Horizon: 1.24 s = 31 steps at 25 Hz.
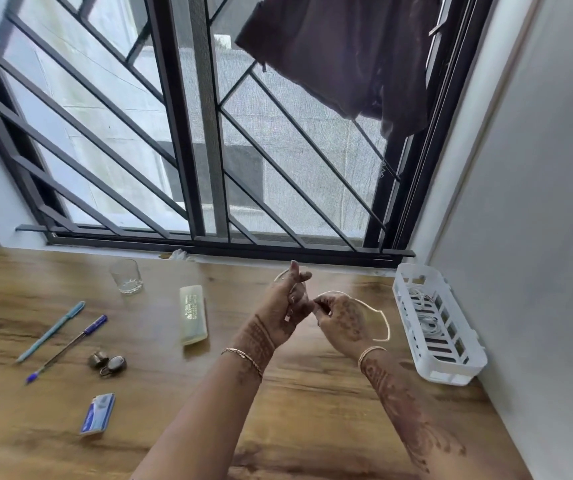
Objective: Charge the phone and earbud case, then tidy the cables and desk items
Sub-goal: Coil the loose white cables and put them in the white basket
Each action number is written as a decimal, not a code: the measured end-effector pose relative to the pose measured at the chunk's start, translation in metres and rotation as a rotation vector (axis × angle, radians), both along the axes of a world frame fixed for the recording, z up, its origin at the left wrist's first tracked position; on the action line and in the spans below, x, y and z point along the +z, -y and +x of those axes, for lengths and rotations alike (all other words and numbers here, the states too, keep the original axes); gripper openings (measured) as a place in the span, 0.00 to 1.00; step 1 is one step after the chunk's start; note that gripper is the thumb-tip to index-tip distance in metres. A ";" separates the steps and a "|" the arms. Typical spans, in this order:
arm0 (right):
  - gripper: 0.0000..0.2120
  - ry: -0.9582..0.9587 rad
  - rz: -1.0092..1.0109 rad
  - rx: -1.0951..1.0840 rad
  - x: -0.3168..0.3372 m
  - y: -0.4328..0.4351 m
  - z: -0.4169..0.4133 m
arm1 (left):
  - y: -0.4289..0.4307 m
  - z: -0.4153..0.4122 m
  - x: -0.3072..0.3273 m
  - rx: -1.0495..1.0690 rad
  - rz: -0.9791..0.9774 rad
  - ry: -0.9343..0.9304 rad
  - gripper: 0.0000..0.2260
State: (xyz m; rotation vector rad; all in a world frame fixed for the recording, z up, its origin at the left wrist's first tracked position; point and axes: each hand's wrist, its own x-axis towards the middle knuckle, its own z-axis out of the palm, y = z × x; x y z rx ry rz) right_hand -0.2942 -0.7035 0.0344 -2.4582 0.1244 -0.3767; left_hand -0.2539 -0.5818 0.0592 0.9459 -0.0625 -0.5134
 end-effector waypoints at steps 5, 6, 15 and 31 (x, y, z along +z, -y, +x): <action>0.10 -0.098 -0.025 0.013 0.000 -0.009 0.006 | 0.004 0.018 -0.013 0.084 -0.004 0.022 0.14; 0.11 -0.127 -0.034 0.011 0.000 -0.008 0.009 | 0.005 0.022 -0.016 0.064 -0.016 0.043 0.13; 0.12 -0.410 -0.135 0.305 0.012 0.009 0.016 | 0.002 0.035 -0.041 0.064 0.409 0.383 0.07; 0.12 0.024 0.419 0.131 0.028 0.031 0.043 | -0.012 0.007 -0.034 -0.231 0.155 0.147 0.16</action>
